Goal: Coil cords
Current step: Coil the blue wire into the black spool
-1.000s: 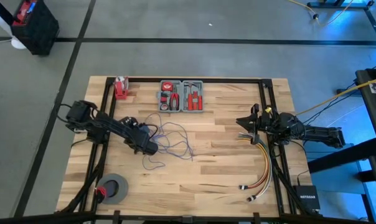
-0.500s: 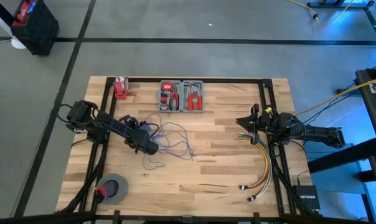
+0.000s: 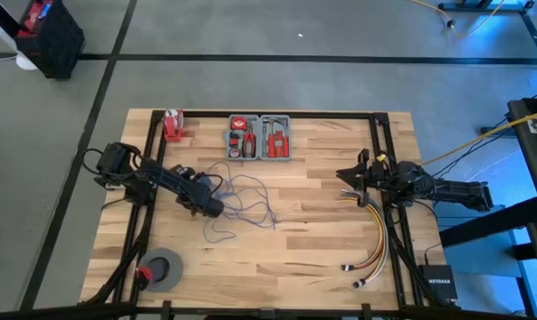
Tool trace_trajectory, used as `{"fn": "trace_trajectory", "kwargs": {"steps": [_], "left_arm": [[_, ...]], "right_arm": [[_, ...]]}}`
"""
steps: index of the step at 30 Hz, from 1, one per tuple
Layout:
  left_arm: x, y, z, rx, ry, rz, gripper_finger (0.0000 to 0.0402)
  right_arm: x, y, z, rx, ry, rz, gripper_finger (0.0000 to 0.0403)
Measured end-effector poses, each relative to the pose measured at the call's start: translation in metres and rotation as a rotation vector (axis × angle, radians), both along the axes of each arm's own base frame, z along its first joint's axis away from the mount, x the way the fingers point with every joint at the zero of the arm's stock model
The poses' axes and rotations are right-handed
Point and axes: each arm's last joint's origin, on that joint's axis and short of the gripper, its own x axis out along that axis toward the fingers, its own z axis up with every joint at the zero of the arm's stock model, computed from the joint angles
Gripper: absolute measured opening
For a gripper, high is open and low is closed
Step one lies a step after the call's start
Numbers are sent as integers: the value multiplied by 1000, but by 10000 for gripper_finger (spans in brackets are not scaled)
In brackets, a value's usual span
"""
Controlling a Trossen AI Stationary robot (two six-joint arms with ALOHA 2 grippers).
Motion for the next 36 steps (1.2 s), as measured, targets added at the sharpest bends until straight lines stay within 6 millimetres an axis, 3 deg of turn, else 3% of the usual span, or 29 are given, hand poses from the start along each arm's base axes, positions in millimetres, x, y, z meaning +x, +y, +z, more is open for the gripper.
{"fn": "trace_trajectory", "kwargs": {"steps": [8,17,22,26,29,36], "left_arm": [[-8,3,-5,51,11,-15,123],[-7,5,-4,117,1,-66,15],[-6,3,0,107,35,-71,9],[3,-1,22,37,135,-60,3],[15,-6,45,1,114,-99,4],[35,-12,119,-104,-285,-233,2]], "right_arm": [[0,-1,0,2,-5,-37,53],[0,-1,0,23,-6,-35,53],[0,-1,1,57,-13,-32,53],[-1,-1,6,70,-61,-28,53],[-2,-1,16,81,-79,-24,53],[-1,-1,42,13,-76,-23,53]]}}
